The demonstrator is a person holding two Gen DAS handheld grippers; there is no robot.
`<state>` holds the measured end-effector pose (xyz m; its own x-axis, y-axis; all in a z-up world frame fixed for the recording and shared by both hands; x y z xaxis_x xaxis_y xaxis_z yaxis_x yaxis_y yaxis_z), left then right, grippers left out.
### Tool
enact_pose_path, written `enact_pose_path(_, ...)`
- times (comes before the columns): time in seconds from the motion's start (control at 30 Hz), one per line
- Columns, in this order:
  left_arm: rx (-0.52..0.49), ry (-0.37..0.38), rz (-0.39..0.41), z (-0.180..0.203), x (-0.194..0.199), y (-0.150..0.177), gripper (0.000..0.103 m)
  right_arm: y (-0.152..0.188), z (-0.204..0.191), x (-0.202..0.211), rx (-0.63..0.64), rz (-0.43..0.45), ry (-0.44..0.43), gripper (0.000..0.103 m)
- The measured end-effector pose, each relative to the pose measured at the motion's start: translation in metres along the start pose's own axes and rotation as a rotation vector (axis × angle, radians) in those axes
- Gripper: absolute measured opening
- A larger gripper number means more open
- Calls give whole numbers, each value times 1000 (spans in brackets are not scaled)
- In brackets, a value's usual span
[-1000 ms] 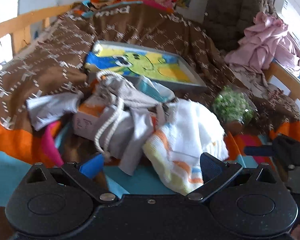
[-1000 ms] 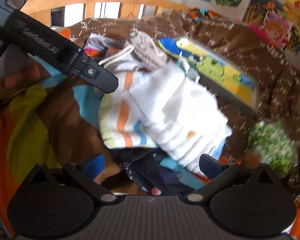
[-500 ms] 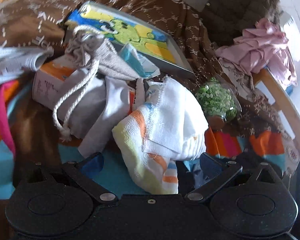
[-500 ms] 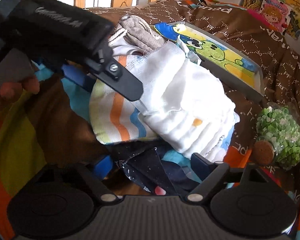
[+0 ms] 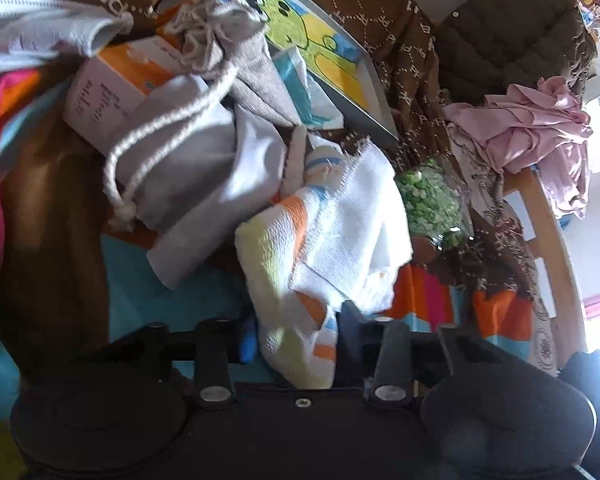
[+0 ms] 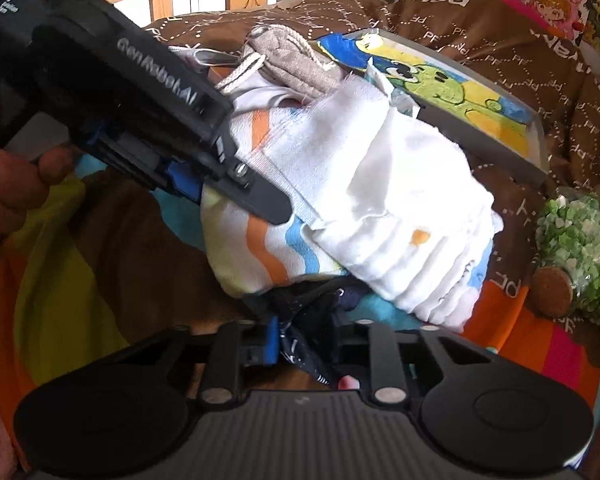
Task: Organize soft objects
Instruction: 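Grasp the orange-striped white towel with the left tool while the right tool grasps the black cloth, then carry both held items into the frog-picture tray and open both tools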
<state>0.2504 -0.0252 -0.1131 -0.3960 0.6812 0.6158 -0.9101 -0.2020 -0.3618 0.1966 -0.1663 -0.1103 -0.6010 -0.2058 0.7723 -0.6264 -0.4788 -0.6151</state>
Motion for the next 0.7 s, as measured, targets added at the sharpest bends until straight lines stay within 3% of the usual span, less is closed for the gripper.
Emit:
enact_pose_path(0.1,-20,4,-8,2,-2,1,11,-1,-1,3,8,11,14,15)
enact_pose_path(0.37,-85,-36,32,12,14,-6,8,-12,9,28,-56,136,35,13)
enact_pose_path(0.7,-267,-74,214,56,71,-18,7,-35,27,90,-200,332,112,12)
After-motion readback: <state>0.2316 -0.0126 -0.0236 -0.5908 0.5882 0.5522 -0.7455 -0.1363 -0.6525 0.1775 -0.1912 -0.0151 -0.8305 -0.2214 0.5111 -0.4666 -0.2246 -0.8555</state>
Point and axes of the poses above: each gripper's, at about its wrist camera, not at the fingertips, and x roughly against the way its jaws point, z to its right, y to its underside, the point moved 6 cm from there along -x, roughly the way its jaws point, and after that the axes turned 5 degrees about y, right-handed, at the moved point
